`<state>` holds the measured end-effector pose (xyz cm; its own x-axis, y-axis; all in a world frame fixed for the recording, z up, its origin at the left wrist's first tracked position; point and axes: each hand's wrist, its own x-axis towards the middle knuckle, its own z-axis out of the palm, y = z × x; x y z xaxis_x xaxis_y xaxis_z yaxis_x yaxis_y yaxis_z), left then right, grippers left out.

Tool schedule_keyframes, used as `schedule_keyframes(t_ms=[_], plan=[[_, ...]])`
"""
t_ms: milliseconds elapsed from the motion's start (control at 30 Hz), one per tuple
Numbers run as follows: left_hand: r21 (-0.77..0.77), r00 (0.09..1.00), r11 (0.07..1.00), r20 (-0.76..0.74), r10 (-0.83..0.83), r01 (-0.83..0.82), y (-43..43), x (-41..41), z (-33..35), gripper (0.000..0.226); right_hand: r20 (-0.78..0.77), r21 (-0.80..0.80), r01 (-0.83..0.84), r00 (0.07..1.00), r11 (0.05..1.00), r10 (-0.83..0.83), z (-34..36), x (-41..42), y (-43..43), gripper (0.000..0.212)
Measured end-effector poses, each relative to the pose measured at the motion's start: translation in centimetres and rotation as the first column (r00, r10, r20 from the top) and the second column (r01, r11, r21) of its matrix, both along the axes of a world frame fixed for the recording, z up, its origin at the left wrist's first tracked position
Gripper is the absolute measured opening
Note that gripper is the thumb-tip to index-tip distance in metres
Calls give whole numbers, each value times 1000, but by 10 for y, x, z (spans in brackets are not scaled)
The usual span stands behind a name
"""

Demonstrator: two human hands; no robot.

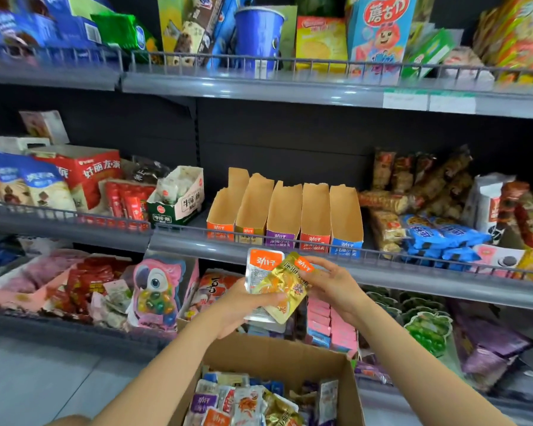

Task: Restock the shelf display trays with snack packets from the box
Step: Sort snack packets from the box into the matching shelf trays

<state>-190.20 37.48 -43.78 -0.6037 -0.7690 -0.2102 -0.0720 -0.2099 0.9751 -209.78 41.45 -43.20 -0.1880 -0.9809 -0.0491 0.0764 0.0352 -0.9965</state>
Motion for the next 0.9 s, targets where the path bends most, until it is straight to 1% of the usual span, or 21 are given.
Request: schedule_keyframes(t_ms=[33,100,133,167,300,367,433,533,600,667,767,800,867,900], plan=[[-12,1000,1000,1,-8,8,-5,2,5,87,45,3,12,999,1000,-12,3,-3,-4,39],[-40,1000,999,-20,-12,11,-15,4,11,56,102,-14,8,995,1000,-7,10,-9,-14,38],[-49,999,999,-41,-13,11,-19,4,17,45,115,-22,-7,993,1000,9,14,-11,-20,37],[-61,998,998,-58,-6,3,-24,4,22,40,123,-28,-21,992,999,24,19,-12,-26,37],[-116,995,993,-98,-8,-3,-49,4,40,43,177,-40,-62,982,997,68,39,-12,-51,33],[-147,995,989,-96,-12,-2,-64,6,45,42,212,-37,-86,973,996,92,49,-14,-64,38],[-170,994,985,-110,1,-20,-80,8,50,43,206,-17,-93,974,996,95,57,-15,-78,38],[-176,984,981,-169,53,-83,-102,7,59,57,217,3,-84,973,996,81,66,-13,-102,34],[-169,977,977,-189,96,-128,-117,6,63,47,234,9,-82,969,997,78,70,-12,-119,37],[-181,979,973,-168,113,-143,-134,6,64,37,190,23,-50,981,998,45,74,-14,-134,40],[-212,978,956,-80,191,-204,-169,12,67,33,96,1,75,993,997,-75,84,-24,-156,38],[-206,969,947,-79,235,-246,-183,14,70,35,61,-31,112,992,993,-110,90,-28,-165,35],[-200,947,926,-66,315,-322,-213,20,73,48,-39,-126,156,986,980,-162,104,-32,-184,27],[-208,943,921,-31,330,-329,-226,21,73,54,-92,-172,164,979,971,-182,112,-32,-194,24]])
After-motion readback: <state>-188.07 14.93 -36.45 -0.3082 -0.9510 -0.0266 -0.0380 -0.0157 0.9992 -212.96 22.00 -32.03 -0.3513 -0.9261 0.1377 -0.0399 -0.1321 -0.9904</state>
